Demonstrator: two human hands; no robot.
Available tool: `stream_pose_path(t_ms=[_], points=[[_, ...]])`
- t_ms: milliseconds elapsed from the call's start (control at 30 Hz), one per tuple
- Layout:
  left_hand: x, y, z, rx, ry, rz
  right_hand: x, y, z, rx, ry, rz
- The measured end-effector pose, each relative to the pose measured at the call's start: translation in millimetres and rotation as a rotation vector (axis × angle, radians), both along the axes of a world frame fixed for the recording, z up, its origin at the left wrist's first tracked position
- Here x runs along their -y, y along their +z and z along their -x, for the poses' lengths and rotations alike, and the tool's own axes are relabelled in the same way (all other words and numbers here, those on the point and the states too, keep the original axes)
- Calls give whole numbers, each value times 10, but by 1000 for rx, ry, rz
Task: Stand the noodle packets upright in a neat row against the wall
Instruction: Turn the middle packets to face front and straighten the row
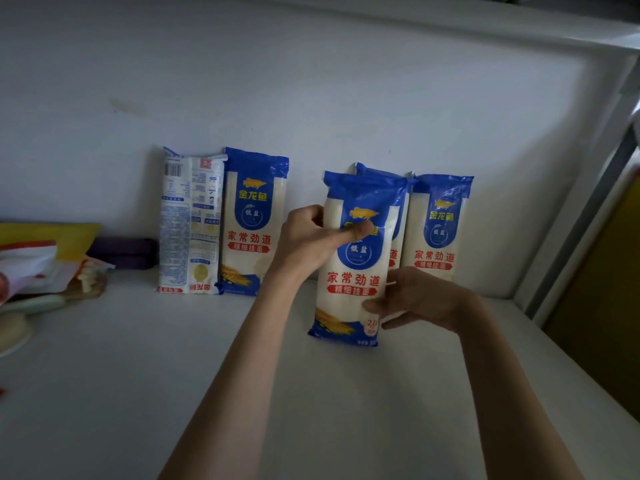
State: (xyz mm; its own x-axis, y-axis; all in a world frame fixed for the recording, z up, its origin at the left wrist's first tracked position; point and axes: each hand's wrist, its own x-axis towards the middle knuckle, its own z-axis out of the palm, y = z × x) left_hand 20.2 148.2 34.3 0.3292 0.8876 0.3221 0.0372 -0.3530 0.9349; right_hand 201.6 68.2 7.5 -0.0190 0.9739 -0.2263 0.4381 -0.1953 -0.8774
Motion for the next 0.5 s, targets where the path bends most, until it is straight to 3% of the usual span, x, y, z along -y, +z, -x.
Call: stream_pose_path(t_ms=[200, 500], points=[[-144, -214, 163, -440, -239, 111, -89, -63, 81, 39, -117, -131], [-185, -310, 150, -273, 3, 47, -261, -80, 250, 30, -203, -160]])
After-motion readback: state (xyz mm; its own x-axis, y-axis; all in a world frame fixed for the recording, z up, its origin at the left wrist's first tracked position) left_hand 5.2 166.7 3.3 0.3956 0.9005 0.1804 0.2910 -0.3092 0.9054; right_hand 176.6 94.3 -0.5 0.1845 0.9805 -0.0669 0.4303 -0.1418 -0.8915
